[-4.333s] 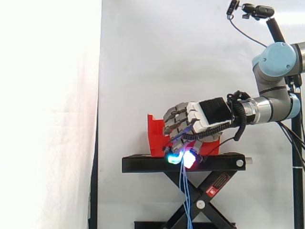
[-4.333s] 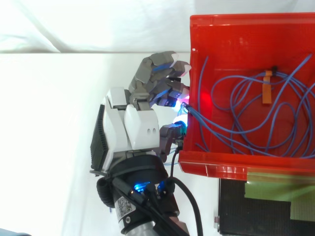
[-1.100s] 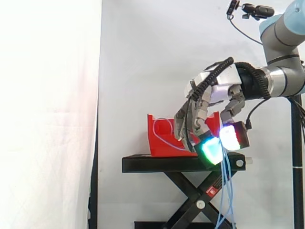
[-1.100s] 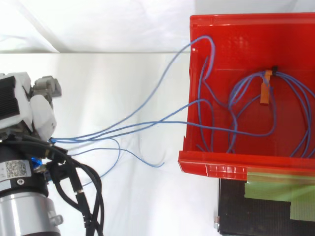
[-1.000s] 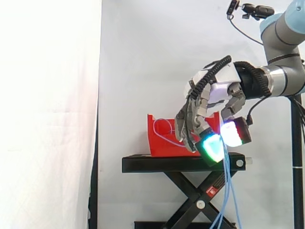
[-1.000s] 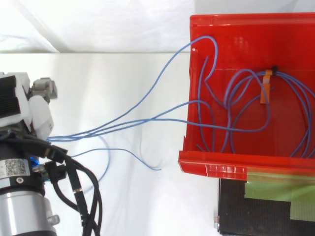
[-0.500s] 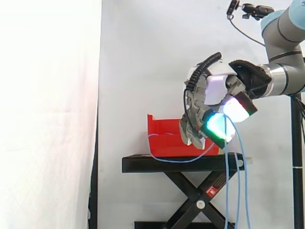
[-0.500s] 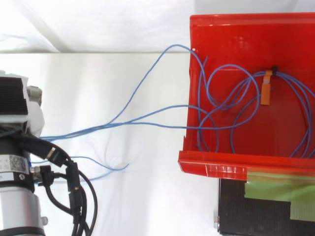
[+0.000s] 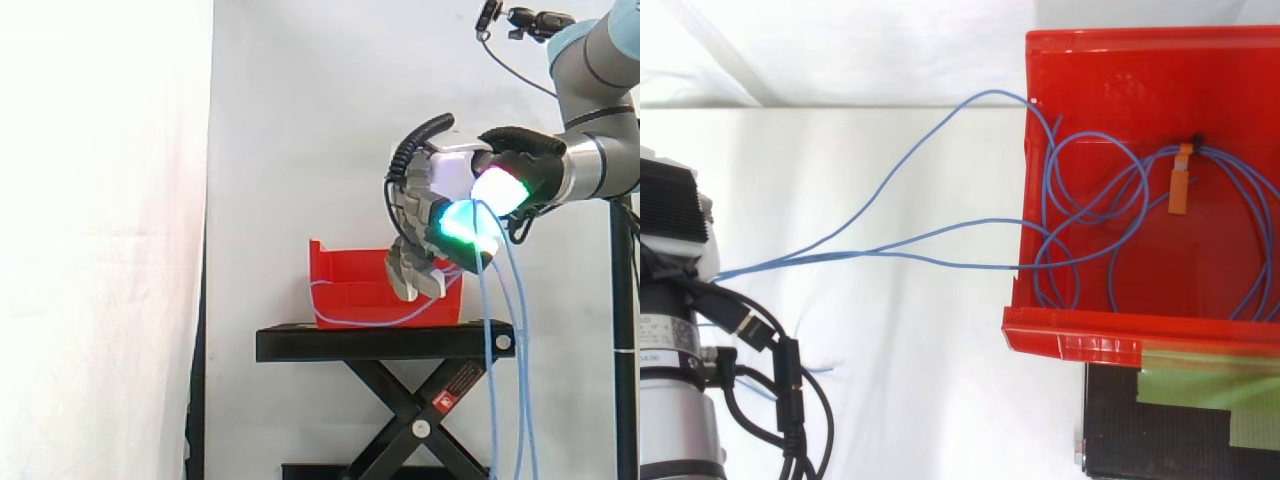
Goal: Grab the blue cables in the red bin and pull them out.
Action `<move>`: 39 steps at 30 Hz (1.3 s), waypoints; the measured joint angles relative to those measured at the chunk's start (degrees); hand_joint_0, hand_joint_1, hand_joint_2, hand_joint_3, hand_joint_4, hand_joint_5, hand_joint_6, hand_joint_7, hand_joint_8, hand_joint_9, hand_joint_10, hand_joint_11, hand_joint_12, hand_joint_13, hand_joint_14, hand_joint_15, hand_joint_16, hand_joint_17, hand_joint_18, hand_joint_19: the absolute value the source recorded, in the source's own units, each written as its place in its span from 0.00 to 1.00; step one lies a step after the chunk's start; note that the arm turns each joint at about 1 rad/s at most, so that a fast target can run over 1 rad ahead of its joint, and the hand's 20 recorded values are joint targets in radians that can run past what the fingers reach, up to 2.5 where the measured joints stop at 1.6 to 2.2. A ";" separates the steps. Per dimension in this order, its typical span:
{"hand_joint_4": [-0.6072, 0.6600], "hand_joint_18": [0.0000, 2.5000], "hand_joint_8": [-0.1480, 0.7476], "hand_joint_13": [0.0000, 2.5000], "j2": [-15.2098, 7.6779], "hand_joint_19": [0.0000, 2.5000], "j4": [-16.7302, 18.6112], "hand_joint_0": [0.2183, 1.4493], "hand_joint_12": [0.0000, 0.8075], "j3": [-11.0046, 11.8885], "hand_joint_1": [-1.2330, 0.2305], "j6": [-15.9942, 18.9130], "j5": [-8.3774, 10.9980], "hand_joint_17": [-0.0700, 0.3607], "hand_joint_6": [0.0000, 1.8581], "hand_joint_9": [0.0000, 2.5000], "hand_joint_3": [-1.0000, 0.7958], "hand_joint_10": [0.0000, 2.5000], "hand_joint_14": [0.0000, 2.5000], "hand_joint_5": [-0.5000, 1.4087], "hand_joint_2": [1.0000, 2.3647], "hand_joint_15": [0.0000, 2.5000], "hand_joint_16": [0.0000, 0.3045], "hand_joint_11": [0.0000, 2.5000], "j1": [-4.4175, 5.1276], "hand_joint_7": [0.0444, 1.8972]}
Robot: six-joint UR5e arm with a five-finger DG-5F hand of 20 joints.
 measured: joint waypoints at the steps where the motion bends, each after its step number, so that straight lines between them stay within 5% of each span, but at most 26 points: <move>1: 0.51 0.26 0.39 0.40 0.00 0.29 0.00 0.56 0.37 0.00 0.30 0.14 -0.05 0.35 0.01 0.52 0.00 0.01 0.01 0.84 0.00 0.28 0.12 0.39 0.00 0.48; 24: 0.51 0.26 0.40 0.40 0.05 0.29 -1.19 0.56 0.37 0.03 0.30 -9.08 -1.95 0.35 0.01 0.53 0.00 0.01 0.01 0.84 0.00 0.28 0.12 0.39 0.09 0.48; 34: 0.51 0.26 0.39 0.41 0.05 0.29 -4.78 0.56 0.37 0.03 0.30 -0.05 -1.96 0.35 0.01 0.53 0.00 0.01 0.01 0.84 0.00 0.29 0.12 0.40 0.10 0.48; 39: 0.51 0.29 0.39 0.51 0.05 0.31 -4.87 0.56 0.39 0.03 0.30 6.44 -1.90 0.35 0.01 0.54 0.00 0.01 0.01 0.84 0.00 0.40 0.12 0.42 0.10 0.48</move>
